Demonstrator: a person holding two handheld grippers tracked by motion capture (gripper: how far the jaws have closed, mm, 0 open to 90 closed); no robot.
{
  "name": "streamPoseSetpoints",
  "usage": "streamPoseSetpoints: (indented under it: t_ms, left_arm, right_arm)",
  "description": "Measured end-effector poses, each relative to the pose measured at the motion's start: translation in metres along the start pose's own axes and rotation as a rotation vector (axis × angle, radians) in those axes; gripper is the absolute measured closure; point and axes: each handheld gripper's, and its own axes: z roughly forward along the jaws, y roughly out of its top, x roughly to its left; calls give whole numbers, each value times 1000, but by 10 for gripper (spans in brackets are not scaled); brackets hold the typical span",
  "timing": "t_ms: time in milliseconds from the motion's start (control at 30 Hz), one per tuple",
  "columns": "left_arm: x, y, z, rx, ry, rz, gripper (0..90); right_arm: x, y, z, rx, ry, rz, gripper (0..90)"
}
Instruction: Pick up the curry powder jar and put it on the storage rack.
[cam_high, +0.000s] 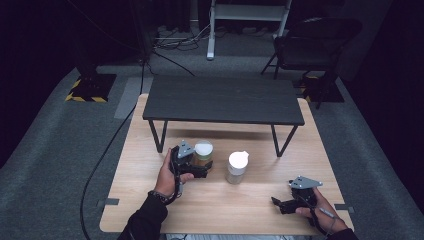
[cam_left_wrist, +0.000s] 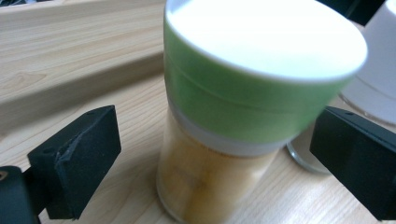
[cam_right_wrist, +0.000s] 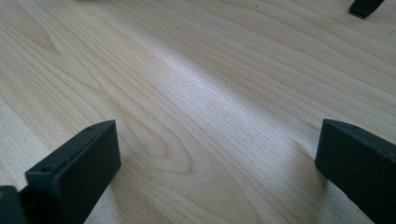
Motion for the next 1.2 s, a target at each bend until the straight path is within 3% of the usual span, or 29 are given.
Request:
streamPoseSetpoints:
  t_ms: [333,500,567,633,867,1200]
  left_arm:
    - [-6,-6,14,-16,17,-13,83]
    - [-5,-12,14,-44,22,-22,185]
    - [-3,-14,14,-53,9,-33,270]
    - [-5,-18,14,-68,14,-20,303]
    - [-11,-20,13,-76,39,-4,318]
    - [-9,-15,9,-69,51,-5,331]
  right_arm:
    - [0,0,0,0,0,-2,0]
    - [-1,-1,0,0,2,-3,0]
    - [-1,-1,-1,0,2,-3,0]
    - [-1,-1,-1,0,2,-3,0]
    - [-1,-1,-1,0,3,-4,0]
    - [-1,-1,-1,0,4,-4,0]
